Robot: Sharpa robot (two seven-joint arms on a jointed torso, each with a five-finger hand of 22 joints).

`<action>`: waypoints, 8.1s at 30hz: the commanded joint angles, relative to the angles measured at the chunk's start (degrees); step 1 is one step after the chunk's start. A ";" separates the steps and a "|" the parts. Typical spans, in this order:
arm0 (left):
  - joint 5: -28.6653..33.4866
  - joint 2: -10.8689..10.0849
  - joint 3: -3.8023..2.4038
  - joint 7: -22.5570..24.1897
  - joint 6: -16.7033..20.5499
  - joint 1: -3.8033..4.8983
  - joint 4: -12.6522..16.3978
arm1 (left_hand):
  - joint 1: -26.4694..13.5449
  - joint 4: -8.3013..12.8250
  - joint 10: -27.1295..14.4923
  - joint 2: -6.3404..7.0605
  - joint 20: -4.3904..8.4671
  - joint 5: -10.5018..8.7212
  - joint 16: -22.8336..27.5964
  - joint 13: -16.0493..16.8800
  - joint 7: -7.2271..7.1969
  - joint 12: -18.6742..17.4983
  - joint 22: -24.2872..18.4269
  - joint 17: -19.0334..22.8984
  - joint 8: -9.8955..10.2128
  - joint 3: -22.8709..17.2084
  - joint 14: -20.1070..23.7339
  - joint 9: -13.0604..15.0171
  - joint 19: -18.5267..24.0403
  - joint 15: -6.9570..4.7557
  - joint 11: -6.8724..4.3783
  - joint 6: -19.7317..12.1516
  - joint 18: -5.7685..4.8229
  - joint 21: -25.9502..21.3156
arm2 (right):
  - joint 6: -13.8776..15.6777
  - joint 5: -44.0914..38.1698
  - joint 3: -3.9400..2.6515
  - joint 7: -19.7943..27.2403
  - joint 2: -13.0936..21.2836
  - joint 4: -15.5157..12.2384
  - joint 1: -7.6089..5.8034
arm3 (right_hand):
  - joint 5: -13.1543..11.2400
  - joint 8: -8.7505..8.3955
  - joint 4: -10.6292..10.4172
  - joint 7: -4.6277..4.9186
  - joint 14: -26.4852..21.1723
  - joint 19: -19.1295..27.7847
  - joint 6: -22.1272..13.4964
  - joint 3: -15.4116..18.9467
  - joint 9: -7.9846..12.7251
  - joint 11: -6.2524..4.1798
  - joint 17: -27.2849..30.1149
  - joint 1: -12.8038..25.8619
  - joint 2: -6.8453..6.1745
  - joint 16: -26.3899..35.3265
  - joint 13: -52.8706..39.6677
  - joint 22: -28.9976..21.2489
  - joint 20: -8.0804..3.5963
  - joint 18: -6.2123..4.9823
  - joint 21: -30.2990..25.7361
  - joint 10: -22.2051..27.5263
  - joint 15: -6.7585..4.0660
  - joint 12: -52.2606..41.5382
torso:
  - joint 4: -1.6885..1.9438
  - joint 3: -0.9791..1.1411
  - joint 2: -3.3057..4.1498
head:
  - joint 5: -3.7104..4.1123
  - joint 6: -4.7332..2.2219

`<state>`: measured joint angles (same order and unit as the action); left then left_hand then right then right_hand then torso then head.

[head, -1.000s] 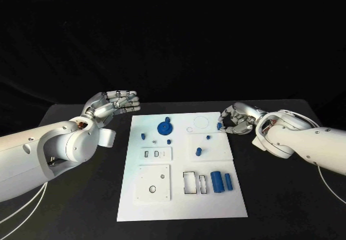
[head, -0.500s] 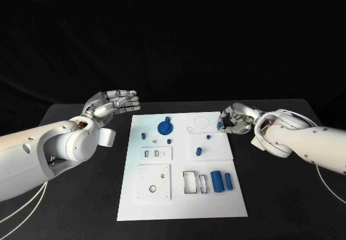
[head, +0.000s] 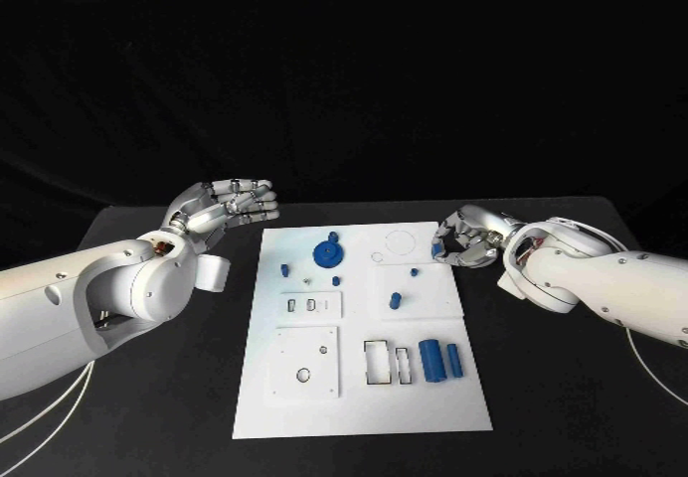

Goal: Assemble the parts on the task board

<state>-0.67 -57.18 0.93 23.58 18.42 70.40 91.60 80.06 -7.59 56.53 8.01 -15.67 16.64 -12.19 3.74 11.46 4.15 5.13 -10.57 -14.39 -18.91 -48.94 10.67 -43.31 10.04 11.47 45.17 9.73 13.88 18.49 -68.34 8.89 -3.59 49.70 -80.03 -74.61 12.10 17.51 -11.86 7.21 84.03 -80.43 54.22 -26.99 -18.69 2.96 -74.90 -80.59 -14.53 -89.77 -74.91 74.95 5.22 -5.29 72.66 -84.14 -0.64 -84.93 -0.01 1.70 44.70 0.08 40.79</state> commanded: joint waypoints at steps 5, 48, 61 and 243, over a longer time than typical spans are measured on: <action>0.10 -0.01 -0.04 0.16 -1.05 0.04 0.20 | -0.52 0.31 -0.38 -0.17 -0.23 -0.13 0.40 0.08 2.08 -0.39 -0.10 -0.08 0.38 -0.16 0.38 -0.03 0.23 -0.02 0.22 -0.45 0.40 -0.33 | 1.05 -1.67 0.03 -0.47 -0.24 0.11 0.19 | -0.33 0.29 -0.13 -0.25 5.97 -0.32 0.85 -0.53 -0.20 -0.48 -15.10 0.33 0.91 -0.23 -8.72 1.46 -0.31 0.86 0.56 -1.05 -0.67 -0.38 | 0.06 0.00 0.02 | 0.08 0.00; -0.36 3.58 0.16 -0.60 -1.12 0.02 -4.71 | -0.57 0.41 -0.36 -0.41 -0.23 -0.01 0.44 0.10 2.05 -0.35 -0.15 -0.14 0.34 -0.33 0.36 0.01 0.23 -0.02 0.21 -0.40 0.40 -0.31 | 8.36 -9.80 0.31 -14.26 -12.74 -13.54 2.00 | 3.24 1.42 1.02 -1.48 5.97 -0.34 2.81 -3.36 -1.73 -1.66 -15.10 2.51 3.38 -0.23 -9.82 1.36 -1.45 0.75 -0.13 -2.08 -1.78 -1.06 | -0.29 -1.08 -2.38 | -4.37 2.99; -0.65 4.54 0.21 -0.76 -1.68 0.02 -4.09 | -0.57 0.43 -0.33 -0.47 -0.23 0.03 0.43 0.11 2.03 -0.33 -0.15 -0.16 0.31 -0.38 0.33 0.03 0.23 -0.03 0.19 -0.37 0.41 -0.30 | 5.63 -16.75 0.36 -17.39 -17.30 -11.64 5.05 | 2.77 1.40 1.17 -1.46 5.97 -0.39 2.61 -3.19 -1.99 -1.66 -15.10 3.53 2.91 -0.23 -9.66 1.40 -1.47 0.76 -0.18 -1.97 -1.78 -0.90 | -0.36 -1.06 -2.21 | -5.44 3.95; -38.40 15.53 4.59 -59.77 -30.78 6.80 -8.15 | -32.25 -9.18 15.05 1.51 12.70 26.16 -77.22 57.87 -8.21 66.36 56.50 -78.10 -34.82 -2.07 -40.50 43.52 -25.22 -13.54 -12.12 -3.84 -3.14 56.84 | 8.38 -2.12 -0.25 -9.33 4.60 -16.10 -4.42 | 17.35 -2.05 -1.98 1.01 5.97 0.65 -4.21 1.20 -0.87 0.39 -15.10 1.74 -0.98 -0.23 -5.06 0.22 0.06 0.01 -5.74 1.79 -0.06 3.12 | -0.60 -0.15 -4.22 | -4.86 7.51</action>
<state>-38.00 -42.01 5.53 -34.85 -10.47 77.14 83.51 47.38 -16.75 71.32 9.63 -3.10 43.85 -89.26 61.56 3.18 70.41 61.49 -74.93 -48.83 -21.25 -84.15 54.25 -68.19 -3.86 -0.61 40.98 7.07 70.52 27.66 -70.36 8.64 -12.60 54.28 -96.11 -79.03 29.22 15.06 -13.84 8.27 84.03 -79.63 50.28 -25.34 -19.50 3.48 -74.91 -79.03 -14.95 -89.77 -74.90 74.93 5.61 -5.29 67.11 -82.39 -0.43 -81.95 -0.60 1.58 40.44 -4.78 48.19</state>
